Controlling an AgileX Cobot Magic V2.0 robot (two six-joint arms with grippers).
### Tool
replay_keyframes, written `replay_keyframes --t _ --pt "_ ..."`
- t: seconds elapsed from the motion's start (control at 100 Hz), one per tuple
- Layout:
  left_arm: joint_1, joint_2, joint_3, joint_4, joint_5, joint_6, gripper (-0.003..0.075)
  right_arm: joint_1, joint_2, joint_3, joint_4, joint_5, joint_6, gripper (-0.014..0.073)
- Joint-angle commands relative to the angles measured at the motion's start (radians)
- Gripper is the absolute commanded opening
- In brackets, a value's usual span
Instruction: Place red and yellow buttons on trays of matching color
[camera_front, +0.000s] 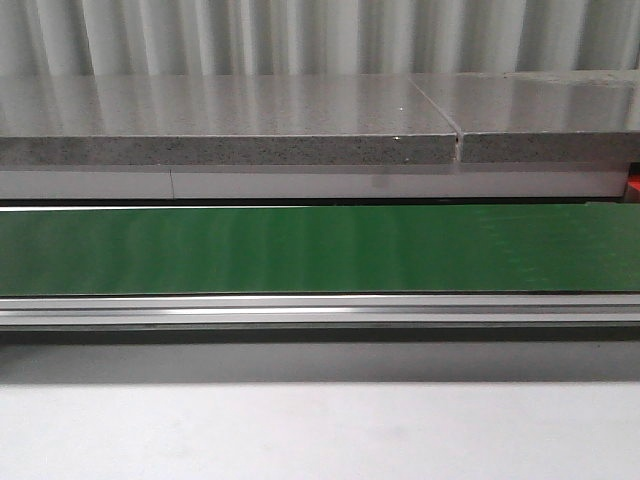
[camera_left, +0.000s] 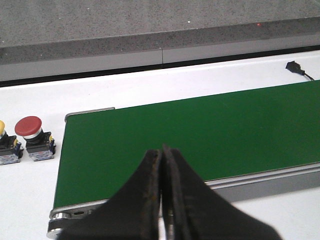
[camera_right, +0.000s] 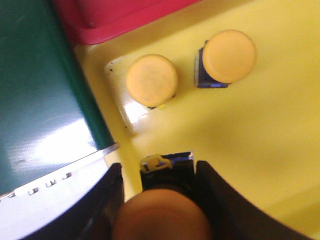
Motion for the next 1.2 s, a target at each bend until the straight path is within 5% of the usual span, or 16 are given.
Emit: replay_keyframes --t 0.0,0.24,0.91,1.05,1.19 --pt "-0.007 0.004 -0.027 -0.018 -0.073 -0.011 -0.0020 -0.018 -0.034 0.018 0.002 -0.095 0.016 0.0002" --pt "-0.007 0.004 -0.027 -0.018 -0.073 -0.011 -0.0020 -0.018 -0.018 0.118 0.002 -0.248 0.023 0.0002" --pt "-0.007 0.004 -0.027 -0.018 -0.073 -0.011 -0.0020 -0.047 0.186 0.119 0.002 -0.298 0.089 0.0016" --pt "-0.007 0.004 -0.027 -0.018 -0.073 -0.011 -0.0020 -0.047 0.184 0.119 0.003 -0.292 0.089 0.0159" --pt "-0.007 0.004 -0.027 -0.018 -0.073 -0.011 -0.0020 -0.047 0.183 0.112 0.013 -0.269 0.089 0.0428"
